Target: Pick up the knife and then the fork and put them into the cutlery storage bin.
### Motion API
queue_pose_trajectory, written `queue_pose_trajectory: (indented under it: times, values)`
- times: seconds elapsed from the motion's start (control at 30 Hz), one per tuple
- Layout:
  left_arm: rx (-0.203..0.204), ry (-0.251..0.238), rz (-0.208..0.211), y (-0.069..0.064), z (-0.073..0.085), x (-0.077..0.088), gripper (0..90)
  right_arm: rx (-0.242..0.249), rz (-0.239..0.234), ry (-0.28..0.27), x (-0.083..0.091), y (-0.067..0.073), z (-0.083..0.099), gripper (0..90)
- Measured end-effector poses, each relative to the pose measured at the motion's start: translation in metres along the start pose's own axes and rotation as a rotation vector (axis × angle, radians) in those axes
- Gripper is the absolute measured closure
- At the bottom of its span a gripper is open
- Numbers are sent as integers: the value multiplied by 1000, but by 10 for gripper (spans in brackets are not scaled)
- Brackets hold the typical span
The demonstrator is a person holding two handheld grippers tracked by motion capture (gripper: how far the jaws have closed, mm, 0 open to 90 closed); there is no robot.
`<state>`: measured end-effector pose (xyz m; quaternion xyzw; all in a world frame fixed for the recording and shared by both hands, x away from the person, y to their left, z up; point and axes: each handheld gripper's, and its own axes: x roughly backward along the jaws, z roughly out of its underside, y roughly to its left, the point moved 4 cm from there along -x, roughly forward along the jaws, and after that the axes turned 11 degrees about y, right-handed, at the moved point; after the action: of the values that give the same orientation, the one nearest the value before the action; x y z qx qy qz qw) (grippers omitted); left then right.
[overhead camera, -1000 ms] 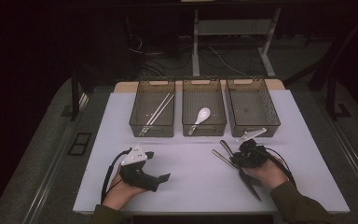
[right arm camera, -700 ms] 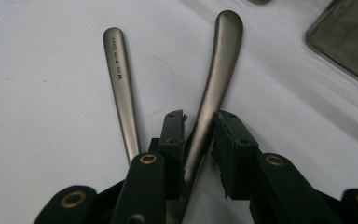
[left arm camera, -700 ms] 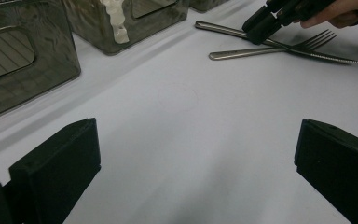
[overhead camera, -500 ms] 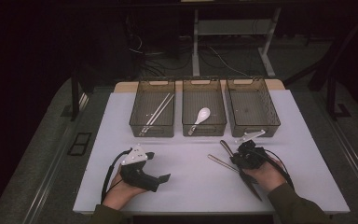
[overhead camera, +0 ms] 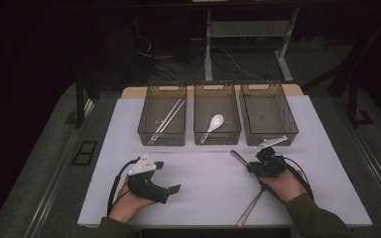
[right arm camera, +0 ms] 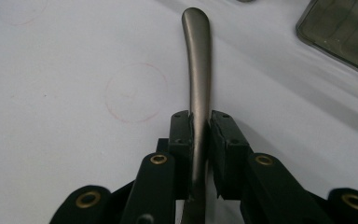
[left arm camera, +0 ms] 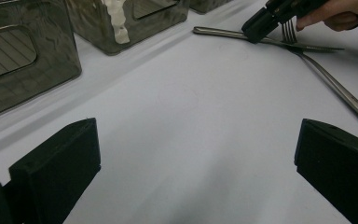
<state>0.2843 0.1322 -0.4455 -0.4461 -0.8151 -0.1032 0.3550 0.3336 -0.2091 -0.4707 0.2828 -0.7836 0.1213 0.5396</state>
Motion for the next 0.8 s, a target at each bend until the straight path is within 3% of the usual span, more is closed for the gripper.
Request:
queue_pose_trajectory:
  times: [0.53, 0.8]
  values:
    - [1, -3, 3, -1, -1, 1, 0, 82, 25, 44, 8, 7, 16, 705]
    - [-4, 6, 7, -1, 0, 0, 0, 44, -8, 38, 7, 1, 16, 788]
